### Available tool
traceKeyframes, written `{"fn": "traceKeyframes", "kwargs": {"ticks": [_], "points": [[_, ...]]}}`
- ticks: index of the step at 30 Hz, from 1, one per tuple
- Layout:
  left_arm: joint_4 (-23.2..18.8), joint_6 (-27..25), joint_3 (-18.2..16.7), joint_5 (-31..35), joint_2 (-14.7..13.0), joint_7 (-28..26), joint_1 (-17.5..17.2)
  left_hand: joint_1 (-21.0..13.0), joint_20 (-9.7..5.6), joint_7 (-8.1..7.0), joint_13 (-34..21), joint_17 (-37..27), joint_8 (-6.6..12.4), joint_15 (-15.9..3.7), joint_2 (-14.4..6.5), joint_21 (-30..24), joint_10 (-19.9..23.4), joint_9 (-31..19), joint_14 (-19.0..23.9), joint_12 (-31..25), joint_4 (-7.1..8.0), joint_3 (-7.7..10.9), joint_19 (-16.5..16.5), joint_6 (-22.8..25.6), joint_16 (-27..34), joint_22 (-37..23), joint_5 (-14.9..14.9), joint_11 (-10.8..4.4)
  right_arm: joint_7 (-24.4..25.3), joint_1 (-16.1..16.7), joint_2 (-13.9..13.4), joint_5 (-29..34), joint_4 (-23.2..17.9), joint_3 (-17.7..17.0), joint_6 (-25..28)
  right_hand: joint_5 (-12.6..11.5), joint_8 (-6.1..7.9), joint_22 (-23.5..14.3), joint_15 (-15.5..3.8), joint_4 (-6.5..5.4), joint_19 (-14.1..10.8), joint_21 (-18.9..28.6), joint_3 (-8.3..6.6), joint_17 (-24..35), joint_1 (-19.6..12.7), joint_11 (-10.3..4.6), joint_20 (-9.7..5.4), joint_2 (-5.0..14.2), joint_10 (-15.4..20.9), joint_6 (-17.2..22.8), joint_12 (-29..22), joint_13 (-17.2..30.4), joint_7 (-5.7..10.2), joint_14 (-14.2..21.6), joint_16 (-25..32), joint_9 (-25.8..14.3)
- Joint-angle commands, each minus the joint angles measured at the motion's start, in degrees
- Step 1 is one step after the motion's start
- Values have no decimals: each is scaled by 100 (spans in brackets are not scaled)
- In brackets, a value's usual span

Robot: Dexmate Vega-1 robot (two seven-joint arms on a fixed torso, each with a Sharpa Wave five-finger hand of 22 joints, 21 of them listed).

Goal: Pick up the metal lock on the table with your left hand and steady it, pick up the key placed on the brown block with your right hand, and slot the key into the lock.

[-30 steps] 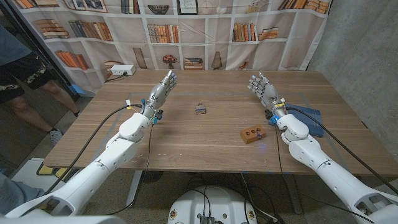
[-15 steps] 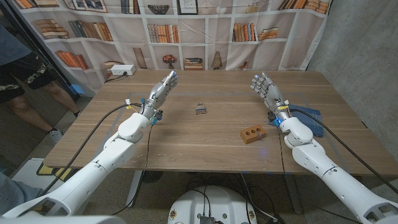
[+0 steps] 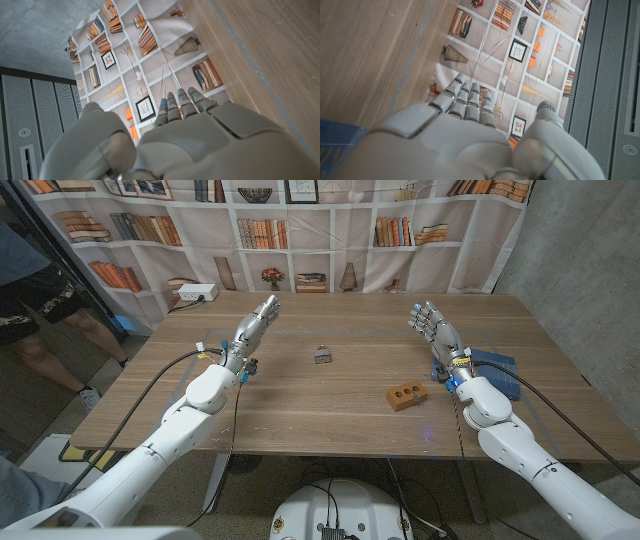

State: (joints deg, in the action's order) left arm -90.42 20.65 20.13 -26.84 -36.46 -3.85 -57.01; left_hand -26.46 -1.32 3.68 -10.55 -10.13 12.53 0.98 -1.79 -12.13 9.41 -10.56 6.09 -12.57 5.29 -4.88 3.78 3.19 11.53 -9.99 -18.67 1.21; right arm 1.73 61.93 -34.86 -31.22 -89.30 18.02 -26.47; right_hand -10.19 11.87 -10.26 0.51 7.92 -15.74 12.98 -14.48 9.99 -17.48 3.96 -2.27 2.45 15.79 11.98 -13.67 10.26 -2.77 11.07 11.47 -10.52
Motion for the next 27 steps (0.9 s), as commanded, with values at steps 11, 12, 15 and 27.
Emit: {"fn": "traceKeyframes", "kwargs": {"ticks": [11, 12, 15, 27], "points": [[-279, -362, -54, 119, -89, -301, -87, -48, 51, 4, -7, -21, 11, -11, -73, 2, 52, -6, 79, -27, -27, -1, 50, 79, 13, -27, -3, -15, -298, 572, -283, -262, -459, -155, -166, -33, 48, -25, -45, 32, -184, 63, -27, 16, -105, -2, -187, -17, 145, 140, -48, 20, 67, 192, 9, -33], [-291, -362, -63, 122, -87, -321, -93, -50, 60, 1, -7, -21, 9, -11, -76, 3, 53, -6, 80, -26, -28, -1, 48, 79, 12, -27, -2, -16, -351, 571, -277, -274, -429, -152, -218, -34, 56, -25, -63, 37, -205, 67, -31, 16, -119, -9, -191, -15, 160, 168, -49, 21, 72, 219, 14, -33], [-343, -385, -99, 114, -103, -364, -121, -57, 54, 1, -7, -21, 4, -10, -85, 4, 61, -6, 84, -24, -29, 0, 53, 81, 8, -28, 1, -21, -381, 639, -310, -272, -456, -178, -269, -37, 68, -25, -86, 53, -248, 71, -42, 14, -162, -34, -196, -11, 229, 227, -65, 21, 75, 267, 15, -35], [-170, -539, -41, -164, -40, -106, 88, -99, 58, -5, -8, -22, 4, -51, -132, -10, 133, -8, 174, -25, -37, 6, 121, 148, 18, -29, 17, -20, -155, 1104, -465, 85, -699, -391, -563, -42, 87, -26, -120, 87, -361, 81, -59, 13, -265, -81, -175, -26, 338, 358, -77, 24, 111, 374, 10, -39]]}}
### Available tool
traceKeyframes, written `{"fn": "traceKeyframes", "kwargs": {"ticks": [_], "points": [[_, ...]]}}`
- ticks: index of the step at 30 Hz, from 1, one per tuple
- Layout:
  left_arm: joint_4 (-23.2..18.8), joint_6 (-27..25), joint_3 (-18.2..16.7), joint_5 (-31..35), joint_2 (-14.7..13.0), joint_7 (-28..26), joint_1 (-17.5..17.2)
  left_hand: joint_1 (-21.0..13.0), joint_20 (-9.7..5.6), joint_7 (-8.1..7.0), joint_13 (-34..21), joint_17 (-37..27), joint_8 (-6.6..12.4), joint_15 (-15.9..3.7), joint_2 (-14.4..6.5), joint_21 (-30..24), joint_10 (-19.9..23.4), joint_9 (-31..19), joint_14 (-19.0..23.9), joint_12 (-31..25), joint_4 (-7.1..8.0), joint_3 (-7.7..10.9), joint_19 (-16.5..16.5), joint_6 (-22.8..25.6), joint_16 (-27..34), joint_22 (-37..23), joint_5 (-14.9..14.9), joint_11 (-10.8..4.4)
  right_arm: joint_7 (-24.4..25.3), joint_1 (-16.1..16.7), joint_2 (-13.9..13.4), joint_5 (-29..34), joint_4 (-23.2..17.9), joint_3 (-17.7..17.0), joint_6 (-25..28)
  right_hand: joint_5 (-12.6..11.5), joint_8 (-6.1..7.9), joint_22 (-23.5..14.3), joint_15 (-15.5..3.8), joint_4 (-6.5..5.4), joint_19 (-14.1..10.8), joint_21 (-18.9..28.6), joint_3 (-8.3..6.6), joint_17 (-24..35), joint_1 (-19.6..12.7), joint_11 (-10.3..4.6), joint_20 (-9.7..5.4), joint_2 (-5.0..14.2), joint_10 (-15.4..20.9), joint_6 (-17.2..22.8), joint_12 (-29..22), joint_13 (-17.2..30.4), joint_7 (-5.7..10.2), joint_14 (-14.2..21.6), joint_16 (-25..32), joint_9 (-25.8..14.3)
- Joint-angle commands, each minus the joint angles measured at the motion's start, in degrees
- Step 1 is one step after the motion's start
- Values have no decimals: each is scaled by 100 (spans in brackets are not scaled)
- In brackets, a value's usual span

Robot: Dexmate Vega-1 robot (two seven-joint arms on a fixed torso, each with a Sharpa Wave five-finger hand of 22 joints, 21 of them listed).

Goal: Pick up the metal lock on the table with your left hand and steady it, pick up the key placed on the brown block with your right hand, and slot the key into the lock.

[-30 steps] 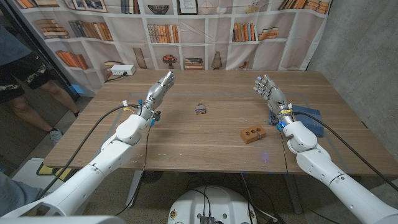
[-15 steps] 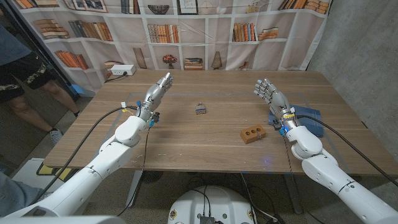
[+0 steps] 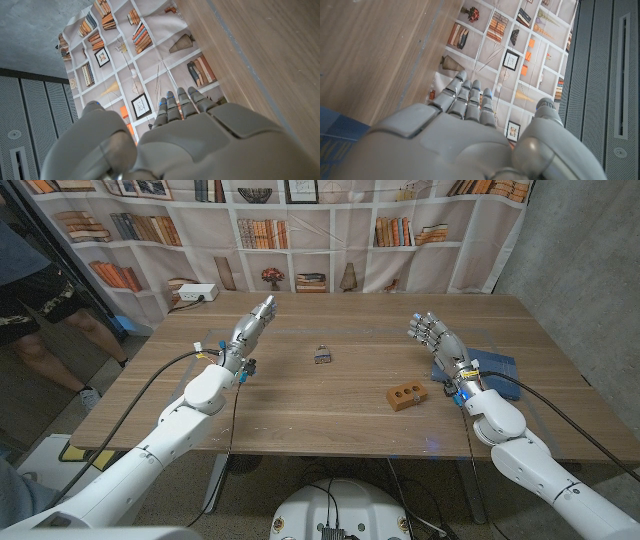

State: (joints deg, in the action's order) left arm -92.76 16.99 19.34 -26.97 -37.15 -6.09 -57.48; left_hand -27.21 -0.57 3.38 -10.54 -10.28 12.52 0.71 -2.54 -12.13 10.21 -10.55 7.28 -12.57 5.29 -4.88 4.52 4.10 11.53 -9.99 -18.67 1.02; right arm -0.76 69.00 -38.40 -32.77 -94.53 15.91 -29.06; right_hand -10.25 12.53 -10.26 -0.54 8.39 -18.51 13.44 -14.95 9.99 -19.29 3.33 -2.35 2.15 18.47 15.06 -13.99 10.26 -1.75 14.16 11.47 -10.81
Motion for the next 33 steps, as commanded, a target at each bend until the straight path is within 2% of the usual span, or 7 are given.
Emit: {"fn": "traceKeyframes", "kwargs": {"ticks": [1, 13, 18, 22, 24, 28, 33], "points": [[27, -194, 41, -133, 22, 87, 126, -25, -15, 27, -9, -7, 4, -23, -59, -9, 58, -9, 56, -26, -37, 7, 44, 59, 17, -29, 18, 0, 128, 438, -118, 288, -199, -205, -343, -38, 32, -26, -20, 46, -92, 35, -16, 13, -100, -27, -163, 5, 81, 87, -45, 25, 25, 75, 9, -10], [-353, -421, 34, 4, -40, -248, -69, -54, -4, 24, -10, -7, -9, -28, -89, -1, 87, -10, 80, -17, -43, 9, 50, 75, 7, -30, 33, -1, 302, 1090, -301, 421, -556, -574, -532, -61, 21, -32, -196, 61, -494, 128, -46, 20, -258, -116, -271, -17, 247, 219, -51, 28, 69, 413, 53, -18], [-480, -517, 58, 54, -70, -293, -86, -62, 0, 24, -10, -7, -12, -31, -96, 0, 98, -10, 90, -14, -45, 8, 55, 84, 5, -30, 38, 8, 310, 1343, -310, 494, -656, -695, -682, -62, 30, -33, -198, 54, -530, 132, -50, 23, -270, -119, -282, -13, 286, 265, -56, 29, 67, 457, 54, -20], [-565, -593, 72, 81, -83, -338, -110, -69, -1, 26, -11, -7, -16, -24, -104, 3, 103, -10, 96, -10, -46, 7, 55, 88, 1, -30, 43, -3, 431, 1527, -219, 641, -711, -787, -808, -69, 40, -33, -223, 61, -562, 130, -65, 23, -313, -131, -295, -7, 332, 323, -62, 30, 109, 499, 50, -22], [-592, -642, 83, 81, -89, -343, -109, -72, 4, 26, -11, -8, -17, -30, -106, 5, 105, -10, 103, -9, -46, 7, 53, 92, 2, -31, 45, -2, 544, 1616, -121, 782, -712, -834, -912, -84, 51, -37, -321, 117, -842, 193, -98, 17, -512, -201, -411, -73, 487, 452, -81, 35, 147, 711, 57, -28], [-697, -790, 103, 100, -137, -362, -101, -79, 26, 24, -11, -8, -20, -29, -116, 7, 113, -11, 113, -5, -47, 6, 57, 101, 0, -31, 52, 0, 687, 1789, 25, 964, -730, -935, -1076, -93, 100, -43, -428, 127, -1085, 239, -121, 19, -691, -274, -459, -144, 756, 704, -138, 40, 231, 977, 78, -34], [-802, -915, 121, 160, -186, -393, -70, -90, 28, 16, -12, -8, -26, -32, -129, 11, 115, -11, 117, 4, -48, 5, 56, 108, -7, -31, 61, 2, 841, 2009, 150, 1165, -801, -1080, -1144, -102, 123, -43, -443, 143, -1148, 243, -139, 16, -793, -296, -468, -176, 846, 817, -153, 41, 246, 1053, 72, -36]]}}
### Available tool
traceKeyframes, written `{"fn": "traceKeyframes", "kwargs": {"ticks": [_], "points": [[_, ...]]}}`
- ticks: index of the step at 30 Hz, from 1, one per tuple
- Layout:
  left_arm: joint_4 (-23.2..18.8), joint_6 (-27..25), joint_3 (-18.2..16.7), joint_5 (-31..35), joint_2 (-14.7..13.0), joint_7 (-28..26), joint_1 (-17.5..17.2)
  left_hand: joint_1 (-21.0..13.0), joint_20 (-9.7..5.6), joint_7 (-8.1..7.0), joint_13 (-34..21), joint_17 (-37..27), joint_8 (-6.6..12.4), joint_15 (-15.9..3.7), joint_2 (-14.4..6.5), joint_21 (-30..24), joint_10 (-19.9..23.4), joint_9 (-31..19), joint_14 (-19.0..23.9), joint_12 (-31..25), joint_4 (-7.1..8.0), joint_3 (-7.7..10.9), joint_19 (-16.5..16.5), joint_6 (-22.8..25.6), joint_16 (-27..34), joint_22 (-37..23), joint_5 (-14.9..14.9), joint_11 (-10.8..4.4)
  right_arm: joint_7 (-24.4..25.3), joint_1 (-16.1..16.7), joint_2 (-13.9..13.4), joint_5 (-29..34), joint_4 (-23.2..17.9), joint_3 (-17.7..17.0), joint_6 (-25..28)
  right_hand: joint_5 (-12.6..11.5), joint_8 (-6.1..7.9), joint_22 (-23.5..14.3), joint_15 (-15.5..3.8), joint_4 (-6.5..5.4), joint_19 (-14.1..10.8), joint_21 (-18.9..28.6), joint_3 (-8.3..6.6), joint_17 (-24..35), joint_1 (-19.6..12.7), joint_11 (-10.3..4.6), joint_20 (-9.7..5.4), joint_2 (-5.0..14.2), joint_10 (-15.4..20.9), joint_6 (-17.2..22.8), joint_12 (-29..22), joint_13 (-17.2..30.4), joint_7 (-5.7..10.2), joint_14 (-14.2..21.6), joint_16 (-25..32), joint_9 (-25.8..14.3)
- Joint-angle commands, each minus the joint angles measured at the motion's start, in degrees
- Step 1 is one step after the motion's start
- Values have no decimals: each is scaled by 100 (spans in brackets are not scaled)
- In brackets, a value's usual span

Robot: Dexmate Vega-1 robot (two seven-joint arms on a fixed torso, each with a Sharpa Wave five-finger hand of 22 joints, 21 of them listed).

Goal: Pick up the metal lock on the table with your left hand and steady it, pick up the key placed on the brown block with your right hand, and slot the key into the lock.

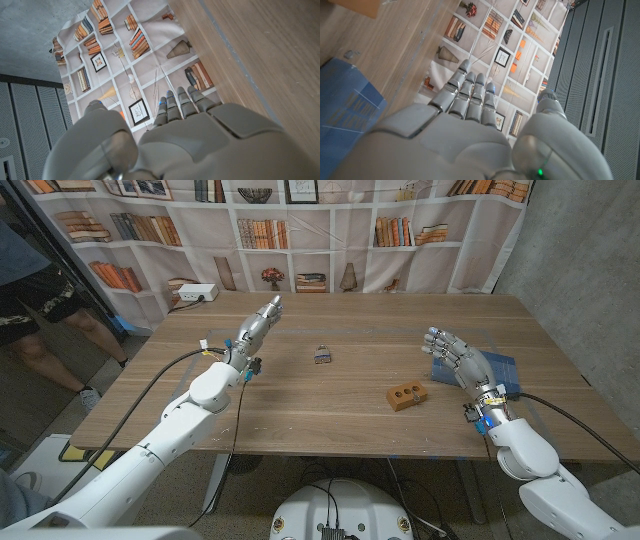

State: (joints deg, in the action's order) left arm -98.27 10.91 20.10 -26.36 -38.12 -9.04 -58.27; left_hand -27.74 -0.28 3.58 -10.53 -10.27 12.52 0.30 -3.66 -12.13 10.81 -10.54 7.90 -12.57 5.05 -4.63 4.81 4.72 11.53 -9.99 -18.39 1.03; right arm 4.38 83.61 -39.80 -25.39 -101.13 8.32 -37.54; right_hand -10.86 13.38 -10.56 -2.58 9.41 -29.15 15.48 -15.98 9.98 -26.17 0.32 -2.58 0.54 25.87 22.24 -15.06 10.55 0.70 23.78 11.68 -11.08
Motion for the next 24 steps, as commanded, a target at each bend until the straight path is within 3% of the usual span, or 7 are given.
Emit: {"fn": "traceKeyframes", "kwargs": {"ticks": [1, 7, 18, 20, 24], "points": [[-268, -317, 46, 114, -96, -109, 9, -39, 5, -8, -12, -10, -26, 6, -19, 12, 55, -12, 56, 5, -24, -19, 27, 47, -8, -32, 34, 3, 364, 589, 317, 467, -160, -349, -294, -42, 41, -13, -238, 42, -89, 37, -37, 17, -118, 1, -444, -21, 128, 116, -51, 11, 4, 95, 46, -10], [-401, -412, -22, 142, -142, -247, -67, -51, 24, -8, -13, -10, -34, 4, -33, 17, 70, -13, 55, 10, -25, -21, 24, 53, -16, -32, 45, 3, 453, 766, 425, 633, -244, -450, -267, -46, 47, -10, -243, 32, -99, 23, -38, 19, -162, -52, -448, -49, 183, 175, -57, 12, 18, 94, 21, -12], [-445, -315, -204, 180, -141, -459, -191, -68, 62, -20, -14, -11, -38, -6, -53, 23, 92, -13, 72, 16, -27, -23, 22, 76, -21, -33, 60, -7, 1037, 1095, 753, 2031, -506, -746, -130, -61, 61, -7, -311, 15, -193, 20, -49, 24, -253, -172, -507, -84, 298, 311, -68, 13, 97, 177, 7, -16], [-435, -309, -209, 185, -151, -428, -162, -71, 71, -20, -14, -11, -38, -7, -55, 25, 95, -14, 76, 16, -27, -24, 18, 81, -21, -33, 62, -14, 1406, 1100, 1017, 2775, -421, -804, -312, -73, 70, -6, -362, 9, -206, 13, -62, 26, -289, -207, -529, -76, 334, 364, -72, 13, 147, 202, 4, -17], [-417, -271, -217, 211, -144, -413, -124, -76, 81, -20, -14, -11, -39, -9, -60, 27, 101, -14, 80, 18, -28, -24, 17, 88, -22, -33, 66, -16, 1849, 1110, 1367, 3522, -336, -891, -512, -98, 103, -5, -408, -17, -236, -6, -75, 34, -334, -341, -570, -73, 456, 530, -93, 13, 259, 246, -8, -19]]}}
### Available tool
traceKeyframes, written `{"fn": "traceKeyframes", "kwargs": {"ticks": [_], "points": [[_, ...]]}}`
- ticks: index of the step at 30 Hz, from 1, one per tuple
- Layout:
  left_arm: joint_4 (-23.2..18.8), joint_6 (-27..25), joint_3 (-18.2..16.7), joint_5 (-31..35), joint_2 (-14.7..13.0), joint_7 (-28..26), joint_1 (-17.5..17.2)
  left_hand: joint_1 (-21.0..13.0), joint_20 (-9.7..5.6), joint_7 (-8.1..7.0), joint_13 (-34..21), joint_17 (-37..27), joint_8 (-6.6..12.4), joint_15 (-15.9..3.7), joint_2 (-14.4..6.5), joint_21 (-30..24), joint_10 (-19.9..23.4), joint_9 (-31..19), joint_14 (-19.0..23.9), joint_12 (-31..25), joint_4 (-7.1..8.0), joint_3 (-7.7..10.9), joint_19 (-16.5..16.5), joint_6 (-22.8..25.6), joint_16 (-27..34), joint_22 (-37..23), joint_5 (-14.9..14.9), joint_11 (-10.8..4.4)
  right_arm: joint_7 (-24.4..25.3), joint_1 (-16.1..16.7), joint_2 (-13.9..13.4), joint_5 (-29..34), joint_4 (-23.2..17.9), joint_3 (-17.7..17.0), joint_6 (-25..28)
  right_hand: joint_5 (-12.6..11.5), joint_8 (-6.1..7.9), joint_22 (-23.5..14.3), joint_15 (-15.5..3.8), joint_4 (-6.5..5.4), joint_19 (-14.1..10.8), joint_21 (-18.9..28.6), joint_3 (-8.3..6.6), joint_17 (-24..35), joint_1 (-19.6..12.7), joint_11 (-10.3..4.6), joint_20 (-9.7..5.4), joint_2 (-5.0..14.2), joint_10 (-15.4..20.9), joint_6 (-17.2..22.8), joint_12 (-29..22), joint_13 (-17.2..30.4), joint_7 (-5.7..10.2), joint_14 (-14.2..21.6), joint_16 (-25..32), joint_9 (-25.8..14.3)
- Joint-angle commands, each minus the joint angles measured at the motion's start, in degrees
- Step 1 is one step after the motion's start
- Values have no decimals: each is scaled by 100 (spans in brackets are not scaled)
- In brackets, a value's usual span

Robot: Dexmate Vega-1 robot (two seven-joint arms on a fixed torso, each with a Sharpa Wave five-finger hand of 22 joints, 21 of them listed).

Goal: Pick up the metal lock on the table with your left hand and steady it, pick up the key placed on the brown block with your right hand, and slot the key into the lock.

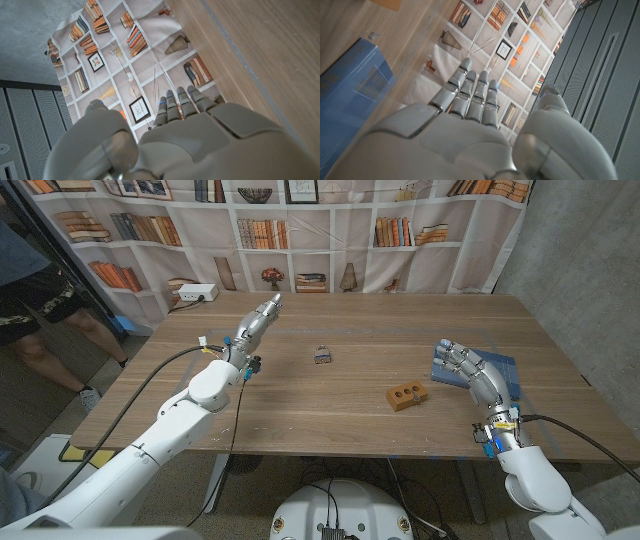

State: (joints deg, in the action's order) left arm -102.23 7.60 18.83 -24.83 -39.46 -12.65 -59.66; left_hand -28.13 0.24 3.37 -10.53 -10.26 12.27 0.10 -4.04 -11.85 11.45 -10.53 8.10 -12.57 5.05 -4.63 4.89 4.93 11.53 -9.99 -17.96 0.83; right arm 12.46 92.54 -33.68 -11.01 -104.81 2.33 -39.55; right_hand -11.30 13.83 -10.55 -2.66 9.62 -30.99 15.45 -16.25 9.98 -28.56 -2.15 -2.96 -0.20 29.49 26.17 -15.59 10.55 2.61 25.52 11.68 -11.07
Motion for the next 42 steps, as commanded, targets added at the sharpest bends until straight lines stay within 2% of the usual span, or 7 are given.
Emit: {"fn": "traceKeyframes", "kwargs": {"ticks": [1, 7, 8, 10, 16, 27, 42], "points": [[-14, 68, -91, 62, -8, -45, 25, -38, 30, 2, -14, -12, -15, 15, -23, -1, 37, -14, 60, 19, -28, -25, 9, 67, -23, -33, 24, 3, 1120, 225, 822, 2186, 48, -309, -339, -61, 61, -6, -407, -38, -54, -8, -53, 34, -108, -116, -540, 3, 104, 158, -39, 14, 88, 72, -13, -20], [-17, 45, -85, 83, -27, 3, 82, -47, 48, 1, -15, -12, -15, 2, -32, 1, 53, -14, 64, 21, -29, -27, 10, 85, -27, -34, 33, -10, 1389, 400, 1015, 2697, -60, -442, -208, -101, 52, -4, -455, -38, -4, -55, -65, 37, -167, -193, -569, -14, 88, 209, -7, 14, 177, -16, -68, -20], [-23, 35, -87, 82, -32, 7, 84, -49, 49, 4, -15, -12, -16, 3, -34, 1, 53, -15, 65, 22, -30, -27, 10, 88, -28, -34, 34, -11, 1452, 444, 1057, 2806, -96, -464, -158, -149, 65, -4, -454, -51, 16, -95, -60, 44, -204, -279, -567, -55, 70, 330, 33, 10, 487, -55, -90, -17], [-38, 21, -95, 85, -42, 3, 81, -51, 51, 1, -15, -12, -16, 4, -36, 2, 54, -15, 65, 23, -30, -27, 10, 92, -29, -34, 36, -14, 1577, 530, 1123, 2998, -154, -501, -88, -177, 103, -5, -468, -62, 38, -129, -43, 47, -216, -422, -572, -103, 117, 504, 42, 3, 658, -76, -99, -12], [-84, 38, -146, 118, -70, -44, 37, -60, 49, -12, -15, -12, -21, 0, -45, 3, 58, -15, 77, 29, -32, -29, 13, 96, -29, -34, 44, -30, 1977, 807, 1219, 3687, -357, -648, 160, -257, 165, -1, -521, -15, 44, -183, -14, 35, -343, -612, -583, -280, 185, 847, 81, -17, 905, -70, -110, 5], [18, 260, -167, 155, -24, 12, 45, -75, 56, -17, -16, -12, -23, -7, -59, 2, 71, -15, 94, 35, -33, -33, 24, 119, -31, -35, 57, -25, 2678, 1096, 1091, 4937, -684, -633, 1046, -400, 133, -3, -512, 22, 191, -287, -83, 39, -635, -617, -571, -328, -68, 981, 240, -18, 997, -269, -160, 16], [-68, 511, -304, 255, 38, -131, -85, -96, 98, -13, -17, -13, -32, -9, -78, 6, 88, -16, 113, 47, -35, -43, 29, 142, -37, -35, 81, -23, 3662, 1047, 413, 5882, -707, -100, 2517, -571, 141, -25, -528, 30, 247, -325, -291, 42, -1236, -851, -518, -200, -17, 1254, 275, -14, 1008, -287, -120, 7]]}}
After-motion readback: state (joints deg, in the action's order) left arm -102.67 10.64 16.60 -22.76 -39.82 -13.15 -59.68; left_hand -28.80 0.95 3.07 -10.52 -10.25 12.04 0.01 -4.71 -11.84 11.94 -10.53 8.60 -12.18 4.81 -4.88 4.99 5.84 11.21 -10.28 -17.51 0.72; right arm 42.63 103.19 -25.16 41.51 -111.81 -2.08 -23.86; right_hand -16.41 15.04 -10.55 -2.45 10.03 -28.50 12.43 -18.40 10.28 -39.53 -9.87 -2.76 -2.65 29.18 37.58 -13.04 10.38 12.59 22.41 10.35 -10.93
